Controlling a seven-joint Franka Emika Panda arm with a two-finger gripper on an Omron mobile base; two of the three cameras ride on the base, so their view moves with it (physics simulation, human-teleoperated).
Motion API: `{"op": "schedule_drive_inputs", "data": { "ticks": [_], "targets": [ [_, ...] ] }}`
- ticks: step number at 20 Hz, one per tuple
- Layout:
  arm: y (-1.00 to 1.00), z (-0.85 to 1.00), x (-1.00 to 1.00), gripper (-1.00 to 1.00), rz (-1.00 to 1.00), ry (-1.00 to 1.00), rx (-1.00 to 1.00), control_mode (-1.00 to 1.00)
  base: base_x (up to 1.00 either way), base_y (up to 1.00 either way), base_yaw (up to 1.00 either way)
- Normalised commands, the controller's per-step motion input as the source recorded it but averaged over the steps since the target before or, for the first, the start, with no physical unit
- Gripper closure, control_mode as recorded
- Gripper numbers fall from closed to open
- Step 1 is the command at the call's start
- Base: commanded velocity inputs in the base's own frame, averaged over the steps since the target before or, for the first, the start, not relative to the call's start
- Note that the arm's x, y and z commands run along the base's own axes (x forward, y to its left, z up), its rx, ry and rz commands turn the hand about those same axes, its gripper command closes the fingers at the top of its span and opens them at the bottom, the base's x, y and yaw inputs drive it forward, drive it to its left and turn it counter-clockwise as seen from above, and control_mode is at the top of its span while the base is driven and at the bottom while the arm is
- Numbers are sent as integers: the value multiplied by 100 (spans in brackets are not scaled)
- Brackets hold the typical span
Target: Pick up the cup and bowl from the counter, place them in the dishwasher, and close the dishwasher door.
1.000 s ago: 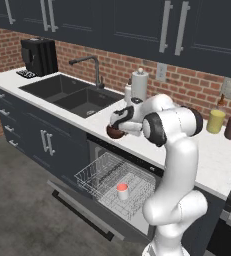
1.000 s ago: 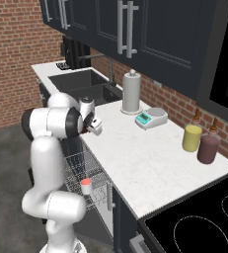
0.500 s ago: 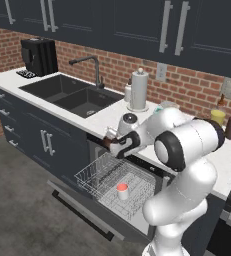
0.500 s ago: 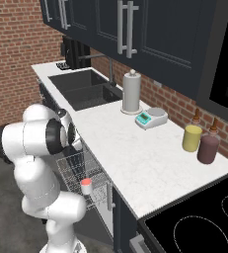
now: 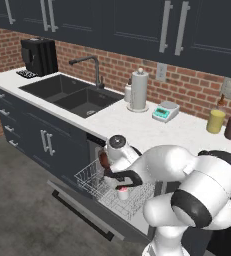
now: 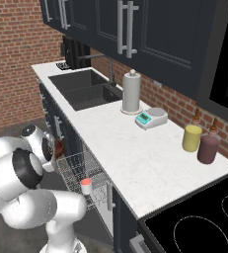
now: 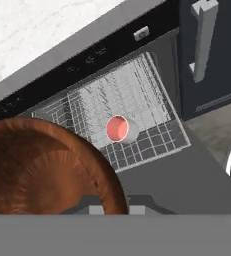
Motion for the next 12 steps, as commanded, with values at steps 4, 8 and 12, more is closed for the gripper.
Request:
{"op": "schedule_drive_inputs", "data": {
  "ticks": [4, 8, 12],
  "targets": [
    [12, 0, -75, 100, -38, 5, 29, -100, 0, 0, 0],
    [1, 0, -14, 100, -21, 12, 30, -100, 0, 0, 0],
    [1, -8, 0, 100, -1, 26, 22, -100, 0, 0, 0]
  ]
}}
